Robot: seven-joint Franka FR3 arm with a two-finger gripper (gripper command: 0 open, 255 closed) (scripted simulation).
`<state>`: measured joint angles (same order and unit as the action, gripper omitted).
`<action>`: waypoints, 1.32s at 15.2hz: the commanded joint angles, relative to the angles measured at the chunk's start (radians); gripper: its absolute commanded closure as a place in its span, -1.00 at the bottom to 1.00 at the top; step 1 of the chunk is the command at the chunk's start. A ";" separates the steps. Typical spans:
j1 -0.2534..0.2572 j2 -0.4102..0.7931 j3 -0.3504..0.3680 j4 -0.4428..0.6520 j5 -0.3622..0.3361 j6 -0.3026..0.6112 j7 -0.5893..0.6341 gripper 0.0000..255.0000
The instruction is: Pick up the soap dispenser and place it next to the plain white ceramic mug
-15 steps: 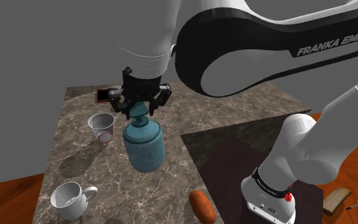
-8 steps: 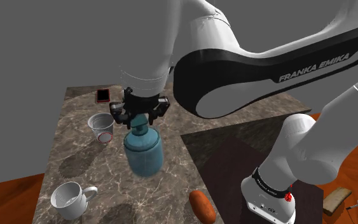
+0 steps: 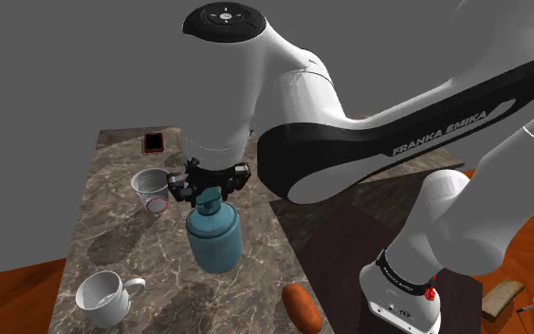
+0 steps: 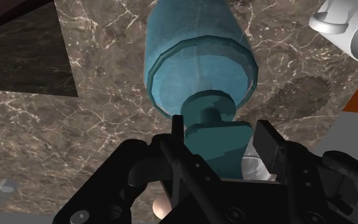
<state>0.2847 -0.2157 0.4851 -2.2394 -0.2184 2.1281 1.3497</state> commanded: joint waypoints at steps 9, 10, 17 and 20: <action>-0.011 0.062 0.016 -0.079 -0.057 0.127 0.067 1.00; -0.011 0.065 0.017 -0.082 -0.060 0.132 0.071 1.00; -0.011 0.065 0.017 -0.082 -0.060 0.132 0.071 1.00; -0.011 0.064 0.017 -0.083 -0.059 0.131 0.070 -1.00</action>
<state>0.2736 -0.1521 0.5017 -2.3218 -0.2775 2.2594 1.4196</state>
